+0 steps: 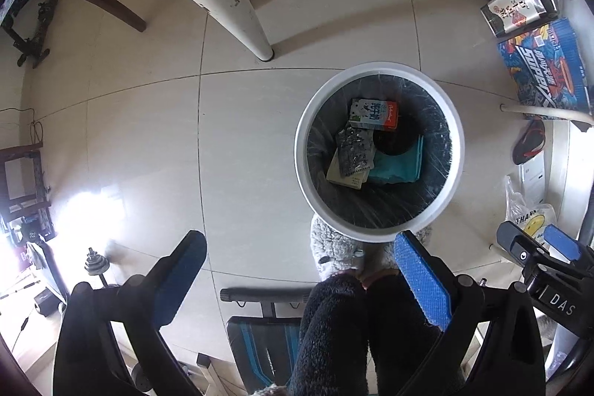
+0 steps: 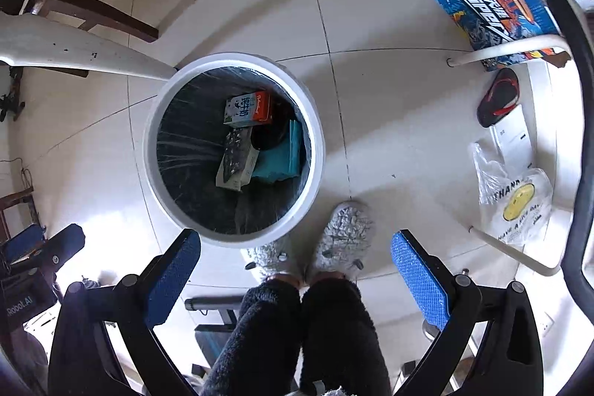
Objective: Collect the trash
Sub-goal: 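Lift both tools from the bin back toward the table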
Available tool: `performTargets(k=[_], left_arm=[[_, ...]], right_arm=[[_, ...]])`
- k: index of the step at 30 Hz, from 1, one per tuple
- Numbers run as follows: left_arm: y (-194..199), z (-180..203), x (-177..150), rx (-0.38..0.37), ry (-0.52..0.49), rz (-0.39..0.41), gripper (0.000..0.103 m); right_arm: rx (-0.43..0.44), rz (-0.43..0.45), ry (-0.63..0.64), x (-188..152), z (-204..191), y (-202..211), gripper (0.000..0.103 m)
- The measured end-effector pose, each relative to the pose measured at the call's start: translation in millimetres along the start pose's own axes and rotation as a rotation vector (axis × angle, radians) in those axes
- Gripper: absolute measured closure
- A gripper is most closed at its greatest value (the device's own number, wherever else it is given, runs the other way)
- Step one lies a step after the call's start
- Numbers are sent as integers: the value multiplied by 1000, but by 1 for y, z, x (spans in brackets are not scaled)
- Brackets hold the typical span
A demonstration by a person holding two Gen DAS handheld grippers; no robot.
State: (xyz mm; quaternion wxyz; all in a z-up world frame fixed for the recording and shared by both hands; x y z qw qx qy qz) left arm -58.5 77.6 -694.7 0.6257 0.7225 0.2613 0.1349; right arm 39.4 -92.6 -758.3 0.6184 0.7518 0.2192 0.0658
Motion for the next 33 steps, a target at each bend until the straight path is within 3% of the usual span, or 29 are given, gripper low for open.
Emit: performTargets(k=[9, 25, 33], left_arm=[[58, -8, -23, -10, 2, 13, 0], [221, -31, -61, -76, 12, 88, 0], [282, -42, -67, -109, 13, 151, 0]], right_arm=[[-1, 48, -16, -16, -9, 76, 0], [21, 84, 47, -59, -46, 264, 0], [26, 108, 63, -75, -64, 346, 0]])
Point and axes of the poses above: each gripper's, at about its wrist camera, not at the fingertips, and y roughly against the way its jaws point, z to its right, x to its top, the point moved 6 cm from there along -y, roughly the way its jaws point, and after that the axes turned 8 degrees about x, right-handed, at the moved point
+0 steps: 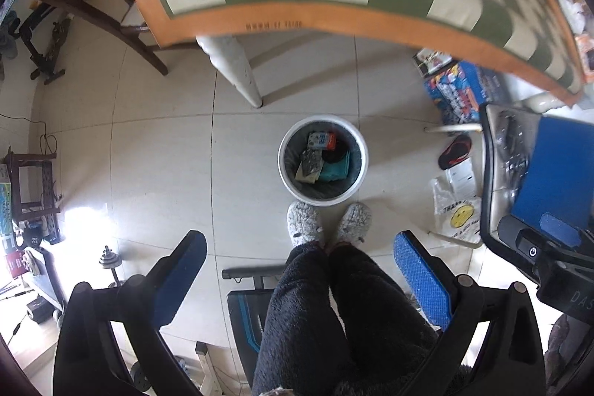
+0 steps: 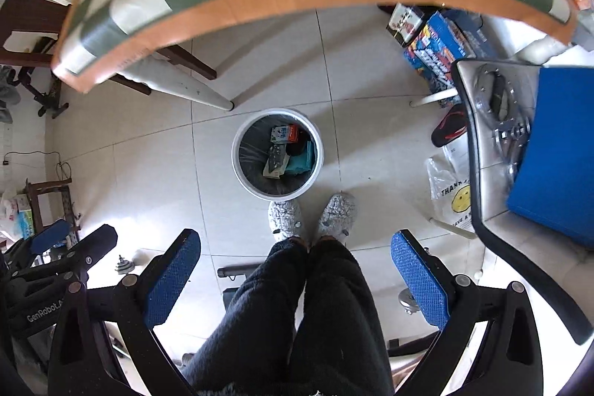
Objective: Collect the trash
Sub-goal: 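Lift both tools from the bin back toward the table, then grasp the Dental Doctor toothpaste box with the left tool while the right tool grasps the blue plastic bag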
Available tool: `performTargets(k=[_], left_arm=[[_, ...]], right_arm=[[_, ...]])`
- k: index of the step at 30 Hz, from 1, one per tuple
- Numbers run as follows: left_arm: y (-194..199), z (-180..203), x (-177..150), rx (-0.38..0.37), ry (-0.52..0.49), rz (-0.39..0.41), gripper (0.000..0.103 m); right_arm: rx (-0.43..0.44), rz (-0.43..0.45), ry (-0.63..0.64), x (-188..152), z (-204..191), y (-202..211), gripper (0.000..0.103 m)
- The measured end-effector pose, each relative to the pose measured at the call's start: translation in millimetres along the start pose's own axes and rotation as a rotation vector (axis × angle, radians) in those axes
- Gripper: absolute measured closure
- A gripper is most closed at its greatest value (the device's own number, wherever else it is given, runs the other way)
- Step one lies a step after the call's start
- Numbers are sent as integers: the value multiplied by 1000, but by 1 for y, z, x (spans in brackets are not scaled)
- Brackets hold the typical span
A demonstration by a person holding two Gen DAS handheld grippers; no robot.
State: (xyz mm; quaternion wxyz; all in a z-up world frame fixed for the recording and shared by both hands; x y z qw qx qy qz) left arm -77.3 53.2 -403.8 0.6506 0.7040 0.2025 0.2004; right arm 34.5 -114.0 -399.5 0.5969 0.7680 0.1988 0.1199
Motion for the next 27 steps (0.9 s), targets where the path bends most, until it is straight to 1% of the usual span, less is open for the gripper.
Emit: performTargets(k=[4, 7, 11, 13, 14, 16, 17, 18, 20, 23, 24, 25, 26, 27], left_arm=[[36, -3, 20, -7, 6, 76, 0], [67, -2, 52, -7, 2, 158, 0], [107, 2, 98, 4, -8, 261, 0], [127, 10, 130, 12, -15, 308, 0], [133, 10, 140, 10, -18, 319, 0], [145, 23, 174, 18, -18, 345, 0], [148, 28, 187, 12, -17, 348, 0], [150, 36, 205, 14, -13, 349, 0], [152, 51, 231, 11, -9, 343, 0], [150, 73, 283, 19, 13, 327, 0], [145, 82, 310, 24, 35, 306, 0], [143, 84, 322, 22, 49, 294, 0], [135, 92, 349, 15, 78, 263, 0], [129, 96, 365, 10, 98, 239, 0]], right_arm=[[20, 39, -9, 6, -11, 39, 0], [62, 91, -51, 21, -17, 70, 0], [106, 184, -99, 57, -22, 113, 0], [117, 236, -114, 80, -21, 138, 0], [120, 258, -122, 92, -18, 149, 0], [121, 309, -141, 118, -9, 172, 0], [118, 325, -149, 129, -5, 178, 0], [117, 339, -159, 143, 2, 186, 0], [122, 360, -184, 175, 17, 197, 0], [125, 383, -220, 237, 48, 208, 0], [123, 387, -226, 257, 58, 209, 0], [115, 388, -231, 277, 67, 209, 0], [110, 384, -248, 305, 79, 206, 0], [114, 378, -260, 322, 87, 203, 0]])
Point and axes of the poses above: each gripper's, at about its wrist camera, not at the fingertips, and y roughly against the way its jaws point, z to its right, x to its top, the point moved 6 cm from there along -y, roughly the way its jaws point, and after that the axes turned 8 degrees about x, right-handed, at the moved point
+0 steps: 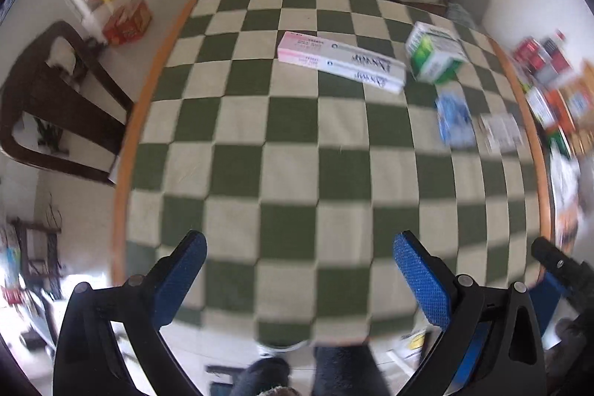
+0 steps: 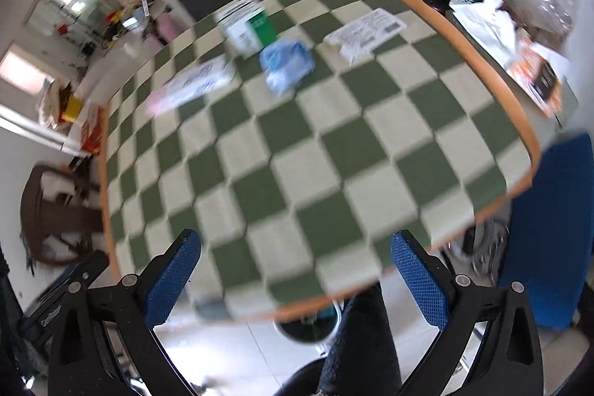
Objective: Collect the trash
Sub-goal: 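Grasp the Dental Doctor toothpaste box with the left tool while the right tool grasps the blue plastic bag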
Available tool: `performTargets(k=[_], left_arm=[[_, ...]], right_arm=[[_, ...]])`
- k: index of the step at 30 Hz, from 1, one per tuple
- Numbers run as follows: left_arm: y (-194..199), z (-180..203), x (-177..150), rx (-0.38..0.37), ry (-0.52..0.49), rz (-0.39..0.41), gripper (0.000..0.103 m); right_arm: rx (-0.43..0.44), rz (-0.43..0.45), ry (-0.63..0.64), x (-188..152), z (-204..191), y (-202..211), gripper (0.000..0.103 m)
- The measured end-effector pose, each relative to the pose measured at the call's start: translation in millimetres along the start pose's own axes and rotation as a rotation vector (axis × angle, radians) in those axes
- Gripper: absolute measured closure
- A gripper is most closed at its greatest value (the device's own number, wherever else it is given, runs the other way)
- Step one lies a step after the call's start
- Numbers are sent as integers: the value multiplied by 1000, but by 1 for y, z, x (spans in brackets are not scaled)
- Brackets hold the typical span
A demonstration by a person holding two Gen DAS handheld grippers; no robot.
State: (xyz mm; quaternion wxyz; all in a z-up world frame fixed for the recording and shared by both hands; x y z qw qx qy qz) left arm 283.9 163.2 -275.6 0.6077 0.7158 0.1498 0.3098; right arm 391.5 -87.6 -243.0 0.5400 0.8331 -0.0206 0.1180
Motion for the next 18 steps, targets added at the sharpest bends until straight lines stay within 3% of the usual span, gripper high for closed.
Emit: performTargets(k=[5, 8, 14, 18], left_arm=[[-60, 35, 76, -10, 122, -128, 0], [-97, 52, 114, -31, 206, -201, 0], [-158, 71, 169, -84, 384, -321, 0], [-185, 74, 191, -55, 448, -355, 0]], right_arm=[[-47, -52, -25, 110, 17, -78, 0], [-60, -110, -47, 155, 23, -128, 0], [-80, -181, -45, 202, 23, -199, 0], [-97, -207, -20, 218, 16, -228, 0]])
Point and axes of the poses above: each gripper's, at about its wrist camera, not at the fingertips, and y roughly against the way its jaws point, z to its right, x to its top, the point moved 6 cm from there along -y, roughly the way its jaws point, and after that the axes turned 8 degrees about x, right-handed, at the moved point
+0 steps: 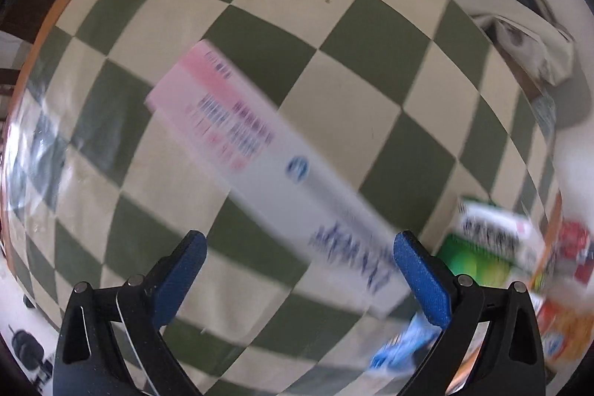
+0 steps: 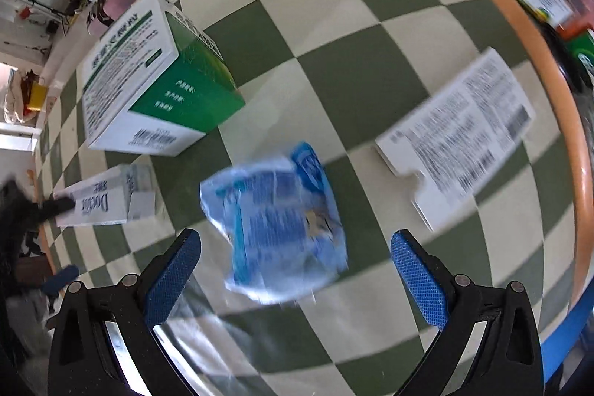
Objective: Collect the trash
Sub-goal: 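Grasp the Dental Doctor toothpaste box with the left tool while the right tool grasps the blue plastic bag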
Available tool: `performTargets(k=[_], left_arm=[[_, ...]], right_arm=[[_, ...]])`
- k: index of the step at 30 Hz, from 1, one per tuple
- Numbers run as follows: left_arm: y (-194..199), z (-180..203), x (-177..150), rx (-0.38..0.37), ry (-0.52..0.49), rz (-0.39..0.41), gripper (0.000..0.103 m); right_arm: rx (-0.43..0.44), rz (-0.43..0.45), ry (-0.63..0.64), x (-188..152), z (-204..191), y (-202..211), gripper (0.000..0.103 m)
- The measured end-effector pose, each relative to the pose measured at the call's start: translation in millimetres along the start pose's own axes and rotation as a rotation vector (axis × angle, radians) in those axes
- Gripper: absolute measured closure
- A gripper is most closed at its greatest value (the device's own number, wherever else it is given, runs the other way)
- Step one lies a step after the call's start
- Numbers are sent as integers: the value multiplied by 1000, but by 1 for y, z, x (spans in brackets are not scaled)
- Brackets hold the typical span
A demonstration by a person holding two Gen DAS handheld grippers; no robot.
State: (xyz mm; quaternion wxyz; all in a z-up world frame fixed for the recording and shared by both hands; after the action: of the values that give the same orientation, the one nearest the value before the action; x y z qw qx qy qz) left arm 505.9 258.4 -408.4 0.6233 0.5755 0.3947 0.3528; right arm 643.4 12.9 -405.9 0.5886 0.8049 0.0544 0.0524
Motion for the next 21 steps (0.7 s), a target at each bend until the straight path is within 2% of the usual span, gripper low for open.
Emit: performTargets(k=[4, 9, 11, 14, 15, 17, 18, 21], left_arm=[[-8, -1, 0, 77, -66, 8, 0], [-8, -38, -29, 172, -186, 9, 0], [-9, -56, -39, 192, -212, 1, 0], [-10, -73, -45, 157, -204, -3, 2], [-9, -75, -44, 145, -205, 5, 7], [-6, -76, -45, 130, -226, 26, 46], [-4, -75, -46, 134, -251, 36, 54], [2, -69, -50, 135, -322, 77, 56]], right_arm=[[-13, -26, 23, 9, -7, -17, 1], [-32, -63, 66, 8, -17, -33, 5], [-41, -74, 86, 7, -20, -39, 14], [-72, -75, 131, 4, -24, -44, 21], [-79, -75, 143, 2, -26, -45, 21], [-102, -64, 162, 1, -28, -47, 28], [-114, -59, 167, 0, -29, -47, 30], [-134, -43, 181, -6, -30, -47, 40]])
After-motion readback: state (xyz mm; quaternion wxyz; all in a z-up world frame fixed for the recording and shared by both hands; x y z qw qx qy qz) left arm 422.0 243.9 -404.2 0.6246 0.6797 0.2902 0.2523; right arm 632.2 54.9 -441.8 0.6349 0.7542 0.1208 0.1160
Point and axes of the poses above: each gripper's, at about its wrist camera, not at the fingertips, and y roughly against the way its jaws point, z to its right, x to its top, the point moved 6 cm from there along -y, roughly the way its jaws point, and after that the axes turned 8 degrees about x, right-handed, at the moved point
